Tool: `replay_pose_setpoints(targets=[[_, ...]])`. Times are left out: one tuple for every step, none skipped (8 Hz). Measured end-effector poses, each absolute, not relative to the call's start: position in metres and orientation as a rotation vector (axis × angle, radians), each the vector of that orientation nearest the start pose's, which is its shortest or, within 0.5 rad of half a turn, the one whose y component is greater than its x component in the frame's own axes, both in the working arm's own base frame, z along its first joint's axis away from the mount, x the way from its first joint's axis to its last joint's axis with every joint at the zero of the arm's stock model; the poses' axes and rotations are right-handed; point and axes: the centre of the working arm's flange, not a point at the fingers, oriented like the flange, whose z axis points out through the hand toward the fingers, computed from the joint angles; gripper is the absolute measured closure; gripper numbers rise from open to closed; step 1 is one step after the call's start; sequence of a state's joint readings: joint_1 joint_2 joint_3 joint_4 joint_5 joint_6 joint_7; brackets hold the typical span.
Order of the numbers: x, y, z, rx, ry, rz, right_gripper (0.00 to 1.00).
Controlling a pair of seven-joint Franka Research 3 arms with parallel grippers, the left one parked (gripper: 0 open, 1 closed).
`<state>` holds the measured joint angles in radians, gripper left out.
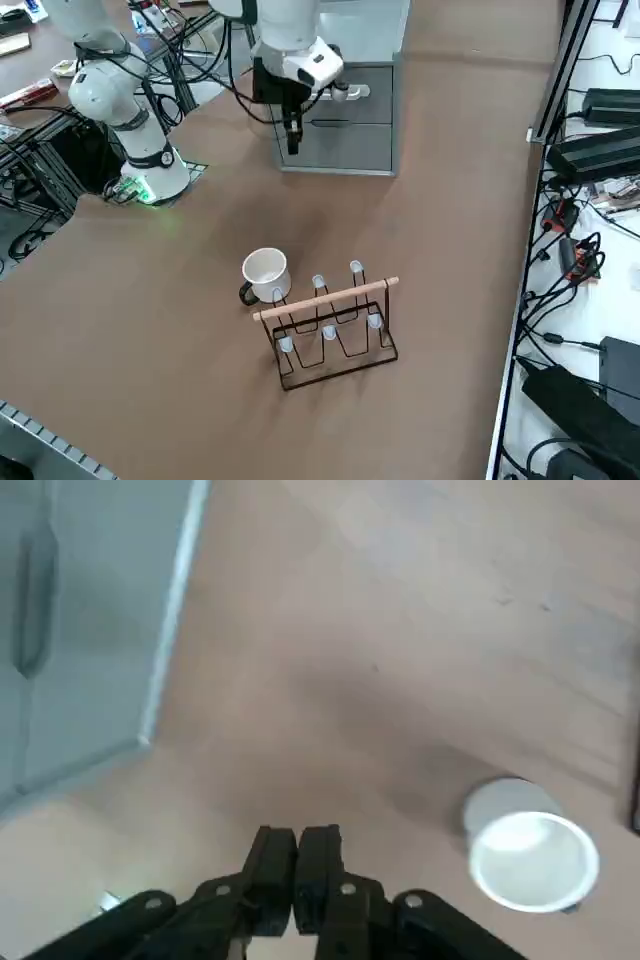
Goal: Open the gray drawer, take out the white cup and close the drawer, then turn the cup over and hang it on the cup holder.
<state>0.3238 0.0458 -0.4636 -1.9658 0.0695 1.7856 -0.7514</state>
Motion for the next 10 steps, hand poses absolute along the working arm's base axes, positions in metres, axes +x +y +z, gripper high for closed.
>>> replay_pose_setpoints(targets=[[0.536,-0.090,0.428,-2.857,-0.929,0.278,0.91],[0.535,-0.113,0.422,-2.845,-0.991,0.270,0.89],[0.536,-0.132,0.415,-2.828,-1.054,0.257,0.86],[0.535,-0.155,0.407,-2.802,-1.145,0.238,0.80],[0.532,-0.185,0.398,-2.765,-1.253,0.213,0.73],[0.525,-0.220,0.388,-2.731,-1.340,0.195,0.68],[0.515,-0.253,0.379,-2.692,-1.410,0.159,0.65],[0.507,-0.277,0.369,-2.641,-1.464,0.094,0.55],[0.499,-0.297,0.355,-2.587,-1.495,0.015,0.52],[0.490,-0.318,0.337,-2.535,-1.515,-0.064,0.47]])
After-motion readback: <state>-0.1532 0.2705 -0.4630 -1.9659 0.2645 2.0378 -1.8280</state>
